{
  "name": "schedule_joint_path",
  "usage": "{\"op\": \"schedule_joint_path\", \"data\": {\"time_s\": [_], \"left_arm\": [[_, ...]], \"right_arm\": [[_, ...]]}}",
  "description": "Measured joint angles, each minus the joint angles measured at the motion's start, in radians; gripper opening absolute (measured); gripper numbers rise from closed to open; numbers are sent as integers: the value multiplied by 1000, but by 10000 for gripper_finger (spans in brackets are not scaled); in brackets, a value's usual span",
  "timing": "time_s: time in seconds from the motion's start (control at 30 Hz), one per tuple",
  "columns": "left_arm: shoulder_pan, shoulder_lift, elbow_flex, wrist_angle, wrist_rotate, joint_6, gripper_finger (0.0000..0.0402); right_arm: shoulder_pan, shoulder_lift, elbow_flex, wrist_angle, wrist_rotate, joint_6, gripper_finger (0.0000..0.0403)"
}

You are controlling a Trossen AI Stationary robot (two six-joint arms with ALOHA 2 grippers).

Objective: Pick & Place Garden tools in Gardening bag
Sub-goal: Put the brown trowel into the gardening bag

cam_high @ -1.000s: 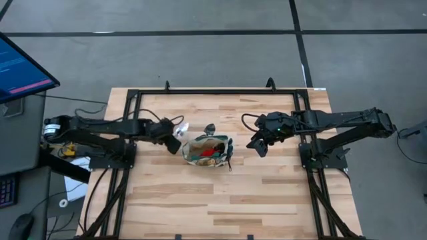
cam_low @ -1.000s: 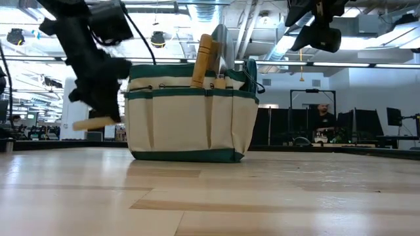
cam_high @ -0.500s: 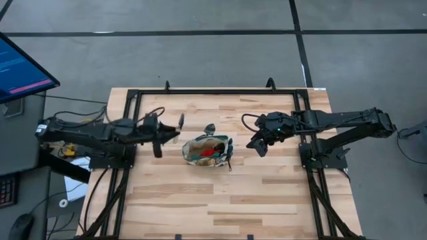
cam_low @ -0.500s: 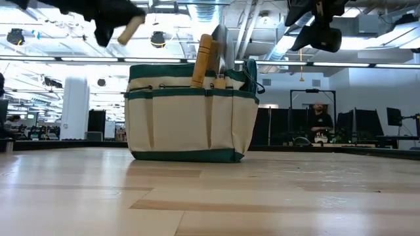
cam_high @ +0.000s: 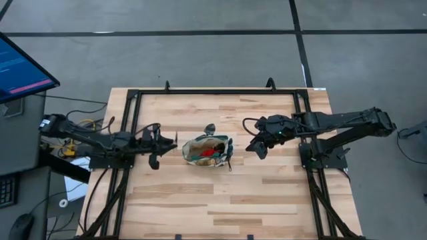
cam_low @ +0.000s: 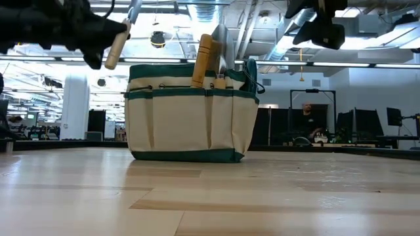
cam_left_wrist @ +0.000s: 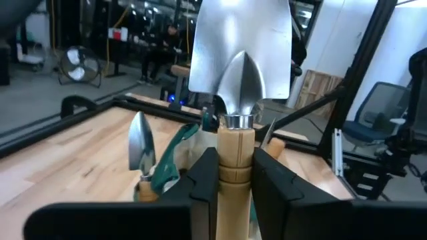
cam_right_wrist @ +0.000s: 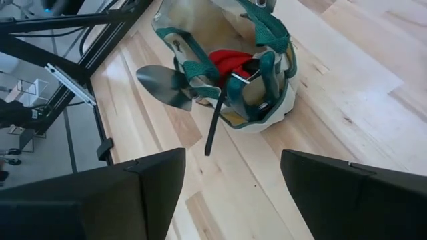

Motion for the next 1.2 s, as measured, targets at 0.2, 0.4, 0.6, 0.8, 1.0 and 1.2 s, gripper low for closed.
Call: {"op": "schedule_joint_path", "data": {"time_s": [0.2, 0.4, 0.6, 0.8, 1.0, 1.2], "left_arm": [[2, 3, -105, 124, -43, 37, 56], [2, 3, -105, 177, -48, 137, 56], [2, 3, -105, 216, -52, 128, 56], [2, 35, -105, 218, -46, 115, 56], [35, 151, -104, 378, -28, 96, 56], [36, 253, -34, 406, 4, 95, 56]], "right_arm": [[14, 0, 0, 3, 1, 4, 240], [18, 0, 0, 4, 2, 4, 240], [18, 0, 0, 31, 7, 3, 240], [18, 0, 0, 107, 32, -23, 240], [15, 0, 0, 280, 33, -94, 240], [2, 58, 12, 361, 55, -189, 208]]}}
